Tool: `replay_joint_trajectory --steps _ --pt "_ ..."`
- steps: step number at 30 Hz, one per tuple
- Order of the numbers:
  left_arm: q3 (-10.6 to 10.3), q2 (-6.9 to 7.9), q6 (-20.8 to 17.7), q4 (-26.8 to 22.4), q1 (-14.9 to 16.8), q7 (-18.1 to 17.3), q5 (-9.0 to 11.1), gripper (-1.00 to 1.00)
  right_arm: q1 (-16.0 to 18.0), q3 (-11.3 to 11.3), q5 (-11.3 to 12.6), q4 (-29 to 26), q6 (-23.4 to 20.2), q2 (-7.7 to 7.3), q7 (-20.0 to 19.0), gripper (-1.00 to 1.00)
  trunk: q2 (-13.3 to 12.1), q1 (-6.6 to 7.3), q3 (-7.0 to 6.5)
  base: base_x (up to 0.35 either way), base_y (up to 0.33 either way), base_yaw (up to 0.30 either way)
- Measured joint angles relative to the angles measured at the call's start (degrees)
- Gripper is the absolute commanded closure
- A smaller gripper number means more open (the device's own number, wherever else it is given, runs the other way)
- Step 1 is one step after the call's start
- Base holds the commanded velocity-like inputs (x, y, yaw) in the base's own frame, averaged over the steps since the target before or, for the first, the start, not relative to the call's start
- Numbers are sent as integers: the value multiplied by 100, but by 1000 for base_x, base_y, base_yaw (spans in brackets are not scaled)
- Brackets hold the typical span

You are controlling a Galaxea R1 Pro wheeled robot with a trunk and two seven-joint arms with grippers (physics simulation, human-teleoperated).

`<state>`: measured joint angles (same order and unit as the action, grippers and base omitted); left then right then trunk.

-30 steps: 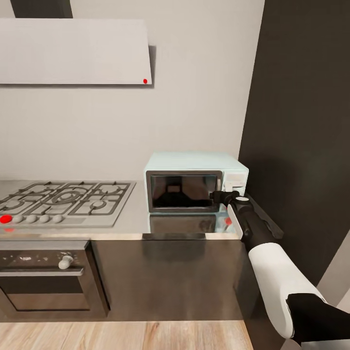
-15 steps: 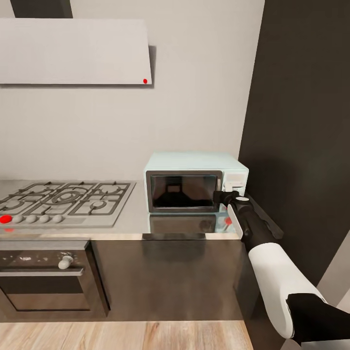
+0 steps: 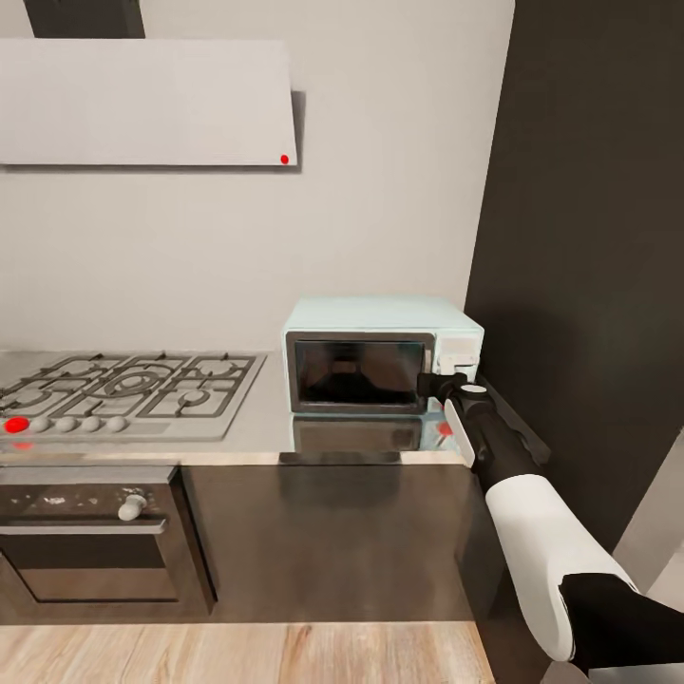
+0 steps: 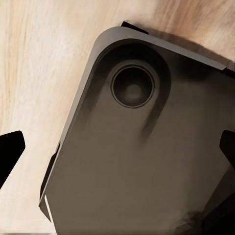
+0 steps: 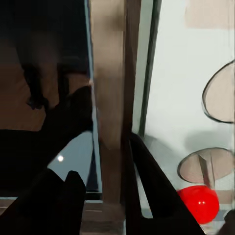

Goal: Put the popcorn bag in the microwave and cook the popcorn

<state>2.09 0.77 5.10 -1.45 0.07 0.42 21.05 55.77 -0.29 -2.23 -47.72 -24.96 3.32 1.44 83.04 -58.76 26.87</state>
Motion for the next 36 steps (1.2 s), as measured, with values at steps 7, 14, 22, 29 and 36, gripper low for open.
replay_joint_trajectory --steps 7,14,22,29,36 --pt "-23 2 -1 1 1 -2 -13 -100 1 4 44 4 3 -3 -12 100 1 3 -1 -56 0 0" --pt "-18 -4 -1 2 3 -2 -22 -100 0 18 117 7 10 6 -114 100 0 0 0 -269 0 0" --pt "-31 -5 -1 3 1 -2 -31 -100 0 16 106 6 1 7 -236 100 0 3 -1 -66 0 0" --pt "-33 -7 -1 2 0 -2 -31 -100 -1 15 96 8 -5 64 -468 100 -1 -1 0 -289 0 0" --pt "-33 0 -1 1 2 -2 -31 -100 -3 16 128 24 3 349 -95 100 -1 2 1 -169 0 0"
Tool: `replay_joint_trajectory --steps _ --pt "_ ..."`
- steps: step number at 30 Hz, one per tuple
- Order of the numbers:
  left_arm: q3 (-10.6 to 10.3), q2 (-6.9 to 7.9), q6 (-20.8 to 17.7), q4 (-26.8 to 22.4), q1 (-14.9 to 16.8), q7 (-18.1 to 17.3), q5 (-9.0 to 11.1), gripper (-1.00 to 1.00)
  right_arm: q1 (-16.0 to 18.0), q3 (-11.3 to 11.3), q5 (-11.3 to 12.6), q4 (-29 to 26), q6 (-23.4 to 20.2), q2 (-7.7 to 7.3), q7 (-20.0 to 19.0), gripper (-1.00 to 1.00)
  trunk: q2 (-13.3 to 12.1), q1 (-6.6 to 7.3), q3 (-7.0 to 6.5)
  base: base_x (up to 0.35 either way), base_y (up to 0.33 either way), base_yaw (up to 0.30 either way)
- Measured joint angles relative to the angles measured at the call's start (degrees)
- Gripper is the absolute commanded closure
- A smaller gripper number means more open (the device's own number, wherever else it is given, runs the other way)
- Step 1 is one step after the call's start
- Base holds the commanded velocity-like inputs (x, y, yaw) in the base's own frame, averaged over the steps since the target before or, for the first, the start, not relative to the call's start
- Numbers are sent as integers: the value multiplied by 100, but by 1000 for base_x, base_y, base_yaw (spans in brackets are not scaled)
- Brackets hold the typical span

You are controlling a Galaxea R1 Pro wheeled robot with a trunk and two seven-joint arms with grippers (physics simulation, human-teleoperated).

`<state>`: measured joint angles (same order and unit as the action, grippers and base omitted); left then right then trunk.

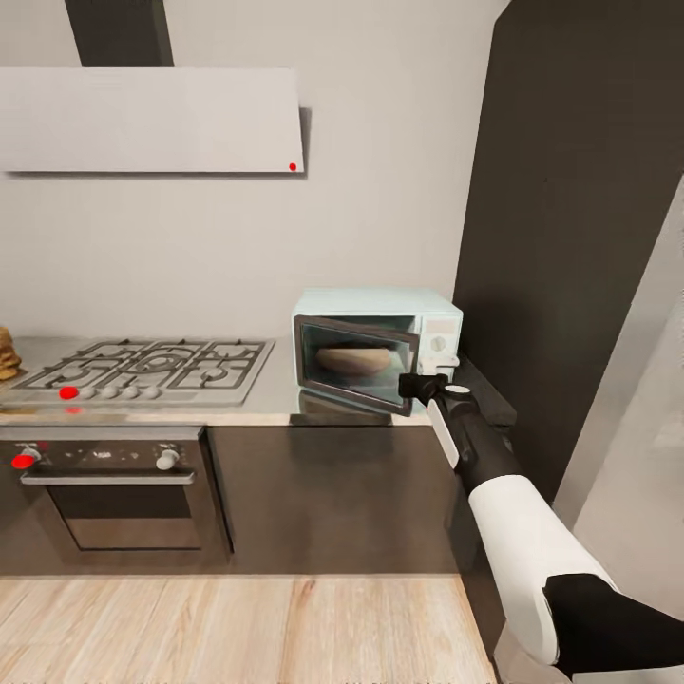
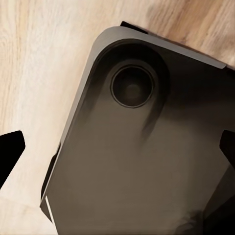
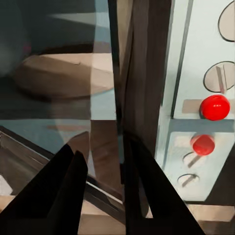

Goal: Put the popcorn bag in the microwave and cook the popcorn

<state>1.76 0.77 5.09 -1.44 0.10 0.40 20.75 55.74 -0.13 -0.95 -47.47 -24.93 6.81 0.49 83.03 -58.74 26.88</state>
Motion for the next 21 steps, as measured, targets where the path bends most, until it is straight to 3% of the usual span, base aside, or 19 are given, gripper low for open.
replay_joint_trajectory --steps 5,6,8,12,15,21 --pt "0 2 0 0 0 0 0 -100 0 0 1 -4 -8 -12 -39 100 0 0 0 -3 0 0" --pt "0 3 0 0 -2 0 -1 -100 0 0 2 -4 -8 -13 -39 -100 0 0 0 0 0 0" --pt "3 3 -1 -3 -3 0 0 -100 5 -12 -150 -17 -36 -337 6 -100 1 1 -1 0 0 0" --pt "2 3 -1 -2 -2 0 0 -100 4 -11 -129 -6 -80 -342 -52 -100 1 1 -1 0 0 0" --pt "2 3 -1 -2 -2 0 -1 -100 -11 -6 -137 12 -99 -346 -363 -100 1 1 -1 0 0 0" --pt "2 3 -1 -2 -3 0 -1 -100 -376 -17 -275 14 -100 -468 -624 -100 1 1 -1 0 0 0"
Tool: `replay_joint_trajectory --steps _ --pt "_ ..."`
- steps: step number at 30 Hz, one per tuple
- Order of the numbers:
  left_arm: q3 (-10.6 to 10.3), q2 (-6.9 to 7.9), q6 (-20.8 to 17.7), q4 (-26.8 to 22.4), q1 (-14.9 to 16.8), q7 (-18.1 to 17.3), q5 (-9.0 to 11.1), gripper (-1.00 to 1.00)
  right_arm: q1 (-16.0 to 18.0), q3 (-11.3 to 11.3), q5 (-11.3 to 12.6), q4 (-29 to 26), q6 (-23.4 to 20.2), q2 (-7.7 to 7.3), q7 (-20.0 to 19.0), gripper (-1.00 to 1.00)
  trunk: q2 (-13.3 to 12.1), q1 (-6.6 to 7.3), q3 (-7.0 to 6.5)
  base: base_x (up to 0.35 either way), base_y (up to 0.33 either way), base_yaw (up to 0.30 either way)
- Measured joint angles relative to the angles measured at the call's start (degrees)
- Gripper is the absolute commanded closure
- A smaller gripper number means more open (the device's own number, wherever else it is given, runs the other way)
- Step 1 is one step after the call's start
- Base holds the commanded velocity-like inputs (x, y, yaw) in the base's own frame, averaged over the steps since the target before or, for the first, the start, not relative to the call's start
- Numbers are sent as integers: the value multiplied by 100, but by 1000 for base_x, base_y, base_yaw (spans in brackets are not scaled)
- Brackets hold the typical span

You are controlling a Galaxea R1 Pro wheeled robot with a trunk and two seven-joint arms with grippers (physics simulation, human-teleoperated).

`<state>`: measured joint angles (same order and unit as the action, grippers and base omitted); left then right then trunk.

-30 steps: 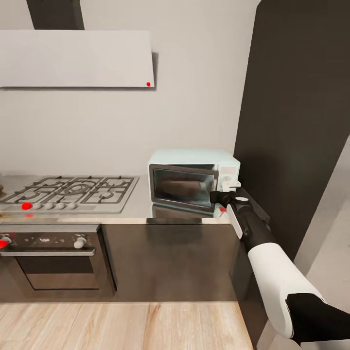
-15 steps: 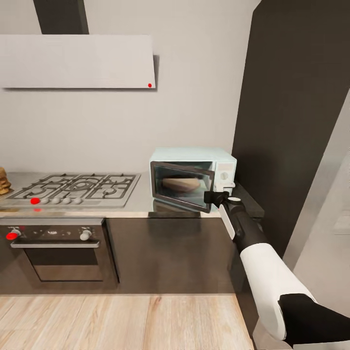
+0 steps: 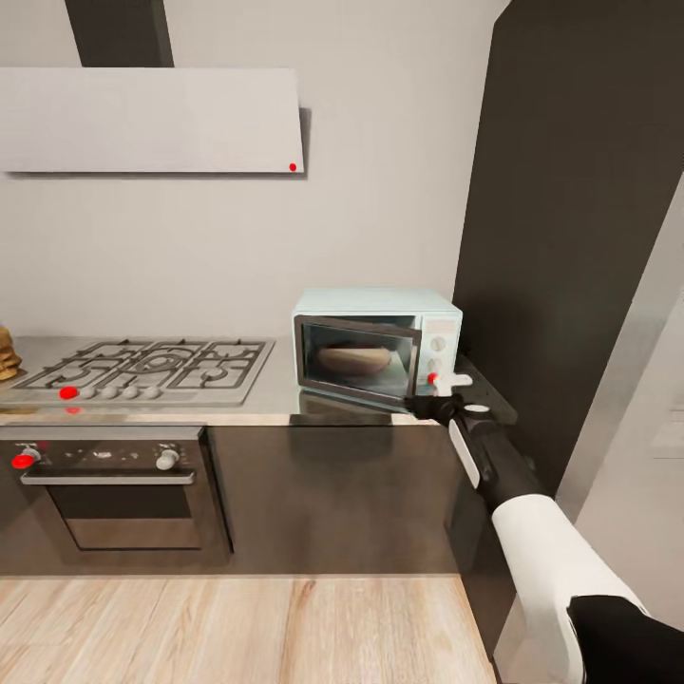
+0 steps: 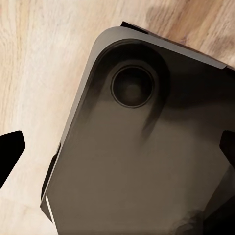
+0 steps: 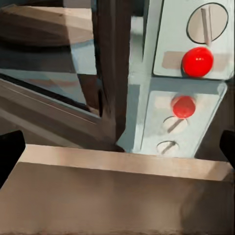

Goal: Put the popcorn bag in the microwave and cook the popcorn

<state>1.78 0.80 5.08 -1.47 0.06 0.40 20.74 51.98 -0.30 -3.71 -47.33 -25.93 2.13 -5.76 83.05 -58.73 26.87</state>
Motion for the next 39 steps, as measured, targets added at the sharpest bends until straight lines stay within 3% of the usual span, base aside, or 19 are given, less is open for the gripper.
replay_joint_trajectory --steps 1,5,7,14,34,36,39 --pt "0 0 0 0 0 0 0 -100 -12 -9 -38 -14 11 -52 1 -100 0 0 0 0 0 0" --pt "0 0 -1 -1 0 0 0 -100 -29 -54 -78 -536 6 -531 29 -100 1 0 -1 0 0 0" --pt "0 -6 0 0 1 0 0 -100 -32 -79 -52 -934 -22 -620 33 -100 0 0 0 0 0 0" --pt "17 -9 0 1 -1 2 7 -100 -33 -89 -36 -1136 -33 -644 42 -100 0 0 0 22 0 0" --pt "5 -9 0 0 0 6 -8 -100 -33 -81 -1 -1025 19 -565 12 -100 0 3 0 302 0 0" --pt "2 -9 0 0 0 5 -4 -100 -61 -60 3 -1042 13 -565 -345 -100 0 1 0 40 0 0" --pt "4 -9 0 -1 1 4 -2 -100 -172 -70 -10 -1042 -1 -572 -1415 -100 0 0 0 11 0 0"
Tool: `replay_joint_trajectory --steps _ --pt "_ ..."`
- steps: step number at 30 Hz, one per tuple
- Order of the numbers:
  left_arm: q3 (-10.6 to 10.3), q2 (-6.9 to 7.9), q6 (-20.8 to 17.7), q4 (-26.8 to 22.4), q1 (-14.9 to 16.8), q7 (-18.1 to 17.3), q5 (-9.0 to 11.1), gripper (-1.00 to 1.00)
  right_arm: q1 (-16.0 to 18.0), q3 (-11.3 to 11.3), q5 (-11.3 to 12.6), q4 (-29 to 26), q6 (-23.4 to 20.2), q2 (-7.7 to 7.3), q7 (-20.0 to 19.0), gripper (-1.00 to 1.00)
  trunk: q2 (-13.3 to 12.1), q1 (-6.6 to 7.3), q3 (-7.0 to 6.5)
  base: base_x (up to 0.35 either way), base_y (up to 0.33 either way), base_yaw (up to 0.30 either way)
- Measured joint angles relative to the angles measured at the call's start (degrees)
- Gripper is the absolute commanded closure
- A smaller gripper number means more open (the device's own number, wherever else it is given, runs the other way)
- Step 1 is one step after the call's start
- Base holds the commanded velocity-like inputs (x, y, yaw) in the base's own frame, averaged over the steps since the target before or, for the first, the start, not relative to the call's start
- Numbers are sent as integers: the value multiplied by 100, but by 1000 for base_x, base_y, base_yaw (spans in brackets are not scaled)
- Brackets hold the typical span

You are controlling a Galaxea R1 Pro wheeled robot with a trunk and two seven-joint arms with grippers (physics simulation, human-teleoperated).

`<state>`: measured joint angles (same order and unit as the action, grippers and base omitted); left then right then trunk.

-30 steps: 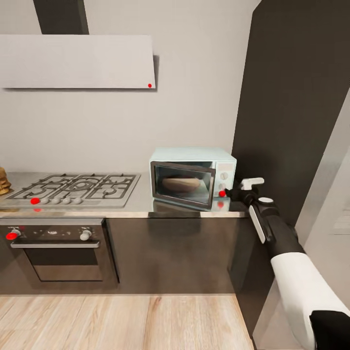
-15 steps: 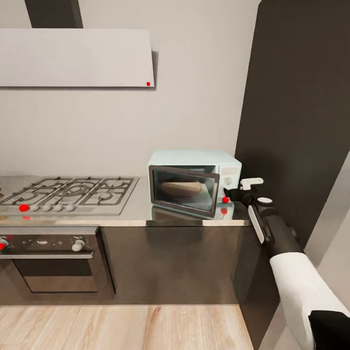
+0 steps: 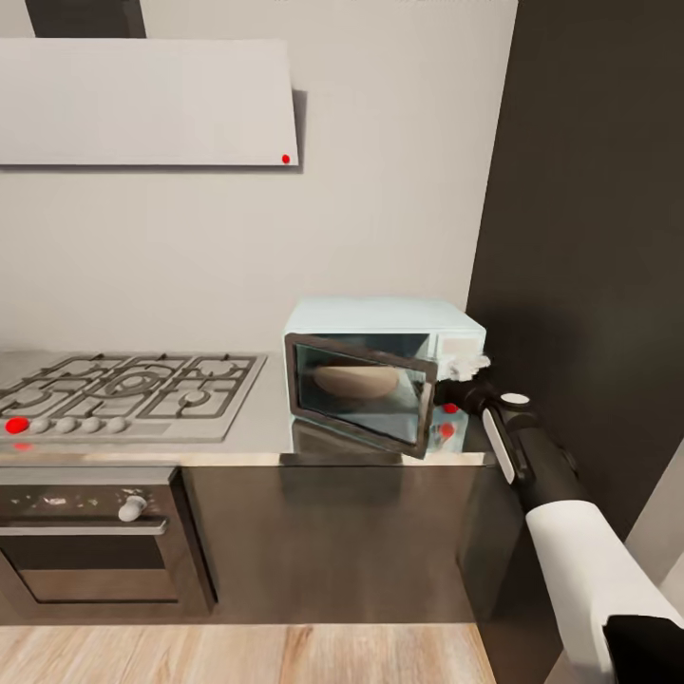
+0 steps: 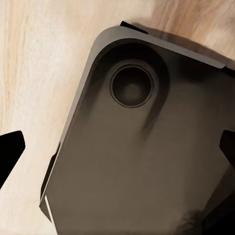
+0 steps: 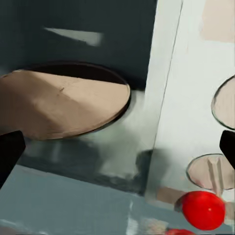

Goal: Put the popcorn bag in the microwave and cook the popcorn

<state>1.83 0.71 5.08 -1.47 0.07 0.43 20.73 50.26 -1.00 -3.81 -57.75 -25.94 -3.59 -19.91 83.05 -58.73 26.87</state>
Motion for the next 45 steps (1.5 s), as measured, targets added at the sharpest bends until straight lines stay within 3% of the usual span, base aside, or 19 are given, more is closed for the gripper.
replay_joint_trajectory --steps 3,5,12,29,36,45 --pt "3 0 0 1 -1 2 1 -100 -48 12 15 -1 -18 -25 -1024 -100 0 0 0 1 0 0" --pt "0 0 1 1 -2 -1 1 -100 -54 10 11 -1 -17 -42 -1243 -100 0 0 0 0 0 0" --pt "2 0 1 1 -3 -3 -4 -100 -55 12 7 7 -24 -48 -1310 -100 0 -2 0 -70 51 0" --pt "27 0 10 1 0 3 6 -100 -56 12 14 16 -22 -57 -1362 -100 -1 -3 0 -292 145 0" --pt "25 0 5 1 0 -3 4 -100 -56 12 13 17 -30 -10 -1395 -100 -1 -3 0 -268 217 0" --pt "-2 0 3 1 -1 -4 3 -100 -56 12 12 17 -26 -24 -1396 -100 0 0 0 -22 321 0"
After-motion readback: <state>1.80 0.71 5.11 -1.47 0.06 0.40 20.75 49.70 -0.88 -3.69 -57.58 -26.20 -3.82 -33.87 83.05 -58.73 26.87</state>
